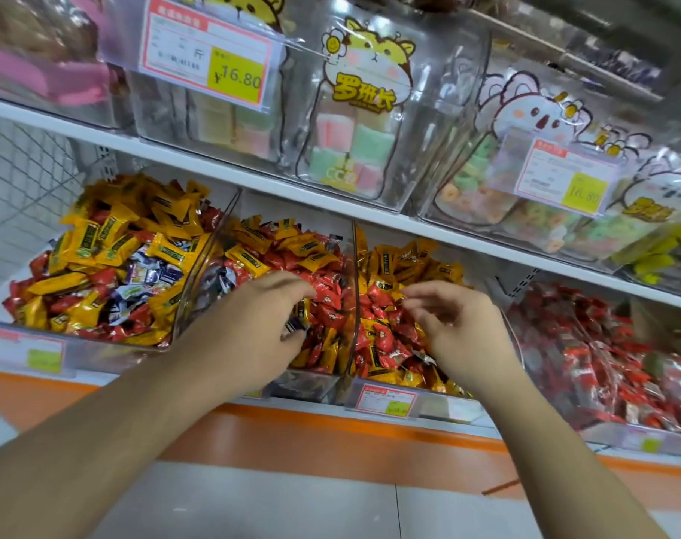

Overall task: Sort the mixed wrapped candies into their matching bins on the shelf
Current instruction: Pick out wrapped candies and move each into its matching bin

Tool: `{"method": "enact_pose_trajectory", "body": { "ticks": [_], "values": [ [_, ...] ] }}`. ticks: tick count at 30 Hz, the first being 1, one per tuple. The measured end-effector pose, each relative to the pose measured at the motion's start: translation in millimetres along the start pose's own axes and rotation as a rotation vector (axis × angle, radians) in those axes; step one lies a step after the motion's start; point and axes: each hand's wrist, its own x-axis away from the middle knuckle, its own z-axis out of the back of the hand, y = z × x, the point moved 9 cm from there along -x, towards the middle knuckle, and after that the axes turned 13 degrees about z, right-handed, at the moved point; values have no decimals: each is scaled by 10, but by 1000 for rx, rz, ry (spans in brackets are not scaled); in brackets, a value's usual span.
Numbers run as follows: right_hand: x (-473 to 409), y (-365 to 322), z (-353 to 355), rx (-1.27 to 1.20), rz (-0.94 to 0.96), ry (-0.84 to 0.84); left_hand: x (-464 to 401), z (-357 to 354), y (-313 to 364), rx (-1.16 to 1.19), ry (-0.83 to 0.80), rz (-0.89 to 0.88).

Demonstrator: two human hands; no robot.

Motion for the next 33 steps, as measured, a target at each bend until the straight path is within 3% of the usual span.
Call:
{"method": "enact_pose_trajectory", "body": {
  "ticks": [6, 11, 19, 23, 28, 33],
  "values": [
    [170, 333, 10, 170, -76, -249, 128, -348, 328, 6, -130, -137],
    [265, 605, -168, 288, -163, -433, 142, -395, 362, 20, -118, -137],
    [197, 506, 48, 259, -126, -278, 144, -375, 373, 35, -104, -136],
    [141, 119, 108, 72, -30, -138, 109, -306, 357, 118, -55, -107],
    [69, -463, -206, 93, 213, -175, 53, -127, 272, 368, 4, 41],
    [47, -781, -434, 86, 320, -173, 33, -65, 97, 480, -35, 187]
  ]
}}
